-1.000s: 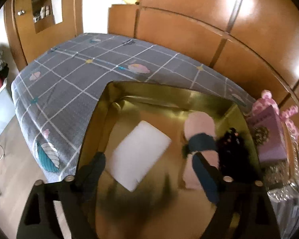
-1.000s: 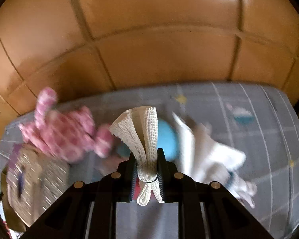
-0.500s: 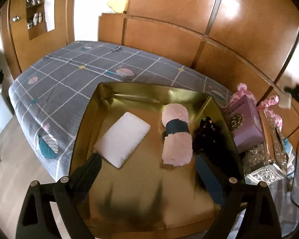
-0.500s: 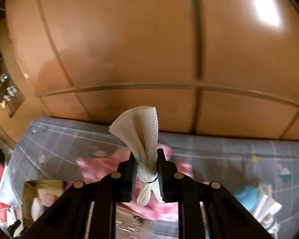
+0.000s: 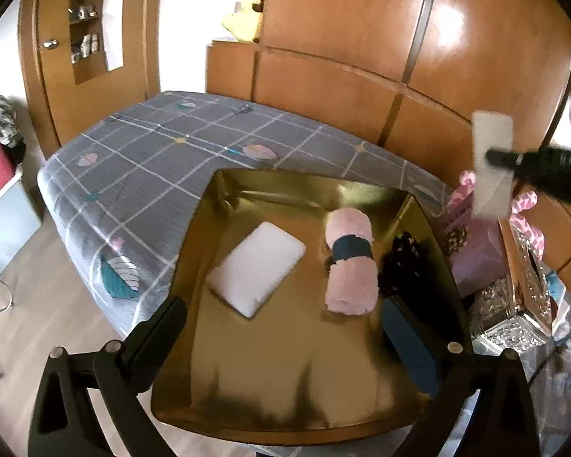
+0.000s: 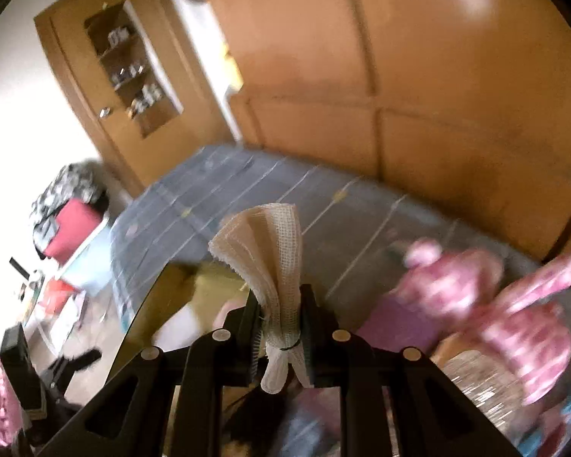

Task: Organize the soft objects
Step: 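Carry the white cloth with the right tool and lower it into the gold tray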

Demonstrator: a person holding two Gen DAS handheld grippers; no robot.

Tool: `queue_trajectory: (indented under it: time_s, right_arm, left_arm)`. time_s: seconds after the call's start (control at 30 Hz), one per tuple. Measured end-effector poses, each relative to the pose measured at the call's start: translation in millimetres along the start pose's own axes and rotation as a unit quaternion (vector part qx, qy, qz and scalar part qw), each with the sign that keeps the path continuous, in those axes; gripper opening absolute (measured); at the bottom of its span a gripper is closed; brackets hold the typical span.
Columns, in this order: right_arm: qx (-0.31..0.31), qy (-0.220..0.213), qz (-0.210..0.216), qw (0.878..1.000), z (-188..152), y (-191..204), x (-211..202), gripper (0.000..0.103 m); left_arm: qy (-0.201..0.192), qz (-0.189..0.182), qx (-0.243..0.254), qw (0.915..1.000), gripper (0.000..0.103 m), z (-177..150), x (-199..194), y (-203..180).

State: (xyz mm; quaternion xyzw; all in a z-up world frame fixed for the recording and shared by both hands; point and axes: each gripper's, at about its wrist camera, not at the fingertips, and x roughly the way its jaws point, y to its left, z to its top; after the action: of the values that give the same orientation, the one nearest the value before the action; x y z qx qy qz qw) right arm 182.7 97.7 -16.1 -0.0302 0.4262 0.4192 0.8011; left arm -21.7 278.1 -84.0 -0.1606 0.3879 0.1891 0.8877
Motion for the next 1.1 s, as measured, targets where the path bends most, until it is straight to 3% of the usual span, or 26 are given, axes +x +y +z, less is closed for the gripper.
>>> queue_trajectory:
  time_s: [0.1,0.23,0.37,0.5,0.73,0.9,0.93,1.0,1.1]
  right_arm:
    - [0.005,0.035,0.014,0.999,-15,17,24,0.017]
    - [0.005,0.069,-0.009,0.998,-27,34,61,0.017]
    - [0.020,0.083,-0.023,0.996,-36,40,80,0.024]
    - [0.029,0.094,-0.012,0.995,-43,40,82,0.041]
    - [0.022,0.072,-0.027,0.997,-53,39,64,0.043]
    - [-0.009,0.032,-0.052,0.998,-64,44,31,0.046]
    - [-0.019,0.023,-0.059,0.998,-66,45,24,0.048]
    - [-0.038,0.003,-0.069,0.997,-72,47,9,0.067]
    - [-0.055,-0.022,-0.082,0.995,-82,47,-12,0.073]
  left_arm:
    - [-0.005,0.008,-0.003,1.0000,0.103,0,-4,2]
    - [-0.013,0.019,-0.001,0.9997,0.103,-1,-7,2]
    - [-0.019,0.023,0.005,0.9996,0.103,-2,-11,-1]
    - [-0.016,0.020,0.007,0.9996,0.103,-3,-11,-3]
    - [-0.017,0.021,0.011,0.9996,0.103,-5,-13,-7]
    - [-0.023,0.024,0.017,0.9993,0.103,-5,-18,-11]
    - [-0.023,0.023,0.018,0.9993,0.103,-5,-18,-12]
    - [-0.022,0.022,0.019,0.9993,0.103,-5,-19,-14]
    - [-0.022,0.019,0.026,0.9992,0.103,-6,-20,-19]
